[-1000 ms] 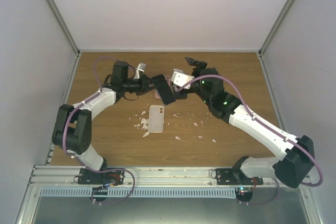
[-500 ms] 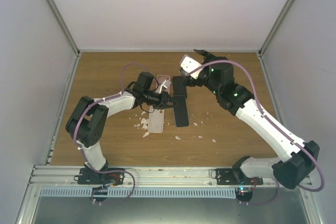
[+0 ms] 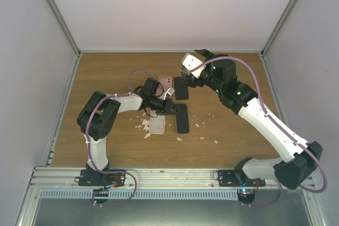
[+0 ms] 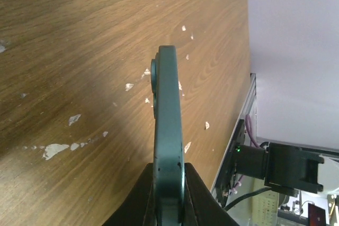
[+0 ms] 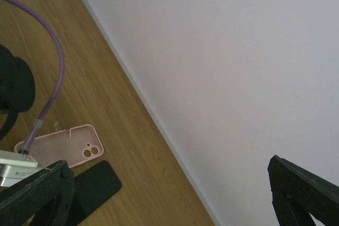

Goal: Take the phone out of the phone case
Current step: Place the phone at the center of the board, then reset both arms

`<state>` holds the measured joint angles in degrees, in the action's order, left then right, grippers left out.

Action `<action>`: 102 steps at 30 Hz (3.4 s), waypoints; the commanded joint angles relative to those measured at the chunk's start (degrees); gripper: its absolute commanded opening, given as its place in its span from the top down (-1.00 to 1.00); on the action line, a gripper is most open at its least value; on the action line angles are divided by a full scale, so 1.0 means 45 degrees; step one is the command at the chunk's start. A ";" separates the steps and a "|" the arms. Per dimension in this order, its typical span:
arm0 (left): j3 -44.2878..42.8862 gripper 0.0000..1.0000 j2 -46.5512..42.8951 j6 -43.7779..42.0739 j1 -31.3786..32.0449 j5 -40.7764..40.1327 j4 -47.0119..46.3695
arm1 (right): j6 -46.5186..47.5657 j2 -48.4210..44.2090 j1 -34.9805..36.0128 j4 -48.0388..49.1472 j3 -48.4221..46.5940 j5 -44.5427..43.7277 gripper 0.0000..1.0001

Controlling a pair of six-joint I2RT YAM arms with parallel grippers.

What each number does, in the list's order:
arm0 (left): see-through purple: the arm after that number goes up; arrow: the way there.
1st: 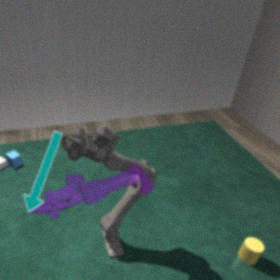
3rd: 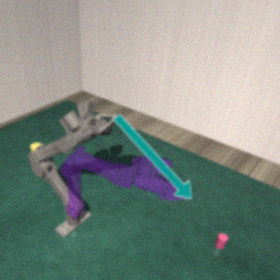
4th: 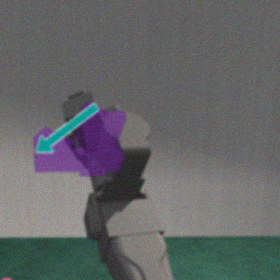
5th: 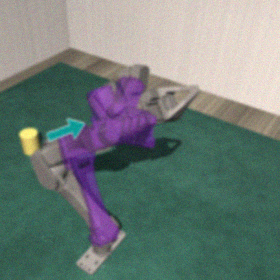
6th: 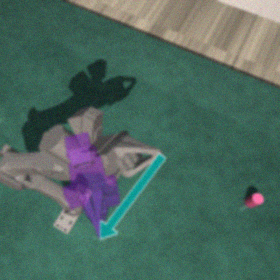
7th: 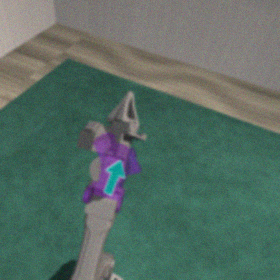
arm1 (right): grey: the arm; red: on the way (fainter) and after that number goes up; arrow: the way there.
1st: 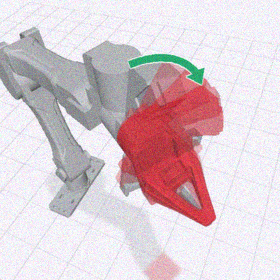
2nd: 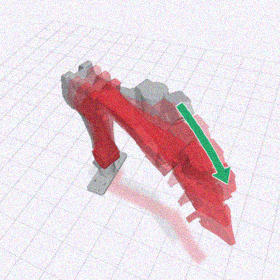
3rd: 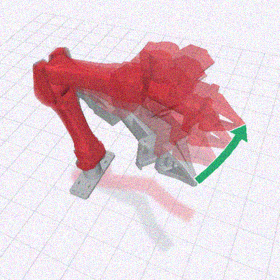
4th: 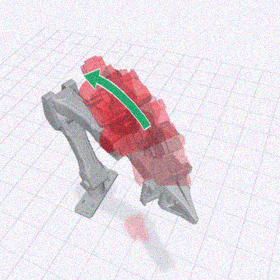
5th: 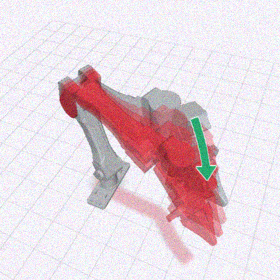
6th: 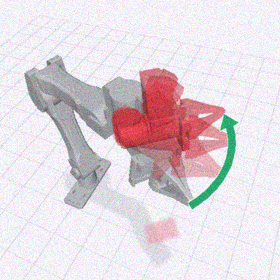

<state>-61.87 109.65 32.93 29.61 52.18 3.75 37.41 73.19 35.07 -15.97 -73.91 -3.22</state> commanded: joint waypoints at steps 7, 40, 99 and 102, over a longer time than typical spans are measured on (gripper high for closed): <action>-0.0847 0.95 0.0616 -0.0431 0.0335 -0.0450 -0.0073 | -0.0364 0.0190 -0.0099 -0.0375 -0.0724 0.0289 -0.99; -0.0744 0.19 0.0216 -0.0328 0.0374 -0.1957 0.0456 | -0.0300 0.0355 -0.0097 -0.0340 -0.0758 0.0389 -0.99; -0.4862 -0.98 -0.4415 -0.4280 -0.4706 -0.1787 0.5668 | -0.4012 0.1365 -0.3779 -0.0699 -0.2107 0.2606 -0.99; -0.5579 -0.98 -0.4360 -0.5052 -0.5550 -0.1701 0.6300 | -0.4113 0.0969 -0.4569 -0.0459 -0.1539 0.2821 -0.99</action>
<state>-82.83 89.54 15.73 8.93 42.37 27.09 21.54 79.79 18.46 -18.61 -82.59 6.55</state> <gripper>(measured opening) 0.990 0.995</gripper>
